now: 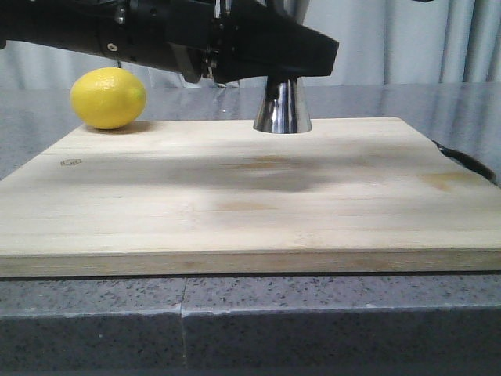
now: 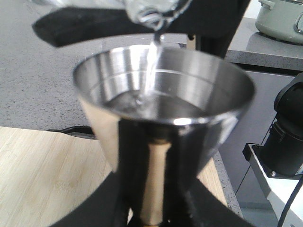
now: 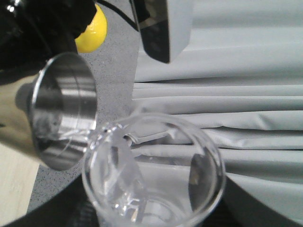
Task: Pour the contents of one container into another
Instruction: 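Tilt the beaker with the right gripper, pouring liquid into the jigger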
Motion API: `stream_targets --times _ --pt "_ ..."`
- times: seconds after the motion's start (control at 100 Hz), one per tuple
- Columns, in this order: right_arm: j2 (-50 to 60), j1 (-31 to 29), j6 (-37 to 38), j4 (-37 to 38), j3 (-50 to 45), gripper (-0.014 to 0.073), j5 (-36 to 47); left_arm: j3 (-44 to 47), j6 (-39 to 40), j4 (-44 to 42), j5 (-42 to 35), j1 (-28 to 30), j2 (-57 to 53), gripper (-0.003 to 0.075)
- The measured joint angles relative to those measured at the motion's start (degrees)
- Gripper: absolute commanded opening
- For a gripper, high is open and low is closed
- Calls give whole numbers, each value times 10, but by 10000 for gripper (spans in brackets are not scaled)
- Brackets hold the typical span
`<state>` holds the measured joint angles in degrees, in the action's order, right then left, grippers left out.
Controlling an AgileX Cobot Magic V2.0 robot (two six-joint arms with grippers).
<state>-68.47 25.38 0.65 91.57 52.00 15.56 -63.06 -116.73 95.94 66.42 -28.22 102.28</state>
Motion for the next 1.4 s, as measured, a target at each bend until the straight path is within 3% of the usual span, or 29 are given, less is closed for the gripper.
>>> stream_targets --times 1.4 --pt "0 0 -7 38 0 236 0 0 0 -1 0 0 0 -19"
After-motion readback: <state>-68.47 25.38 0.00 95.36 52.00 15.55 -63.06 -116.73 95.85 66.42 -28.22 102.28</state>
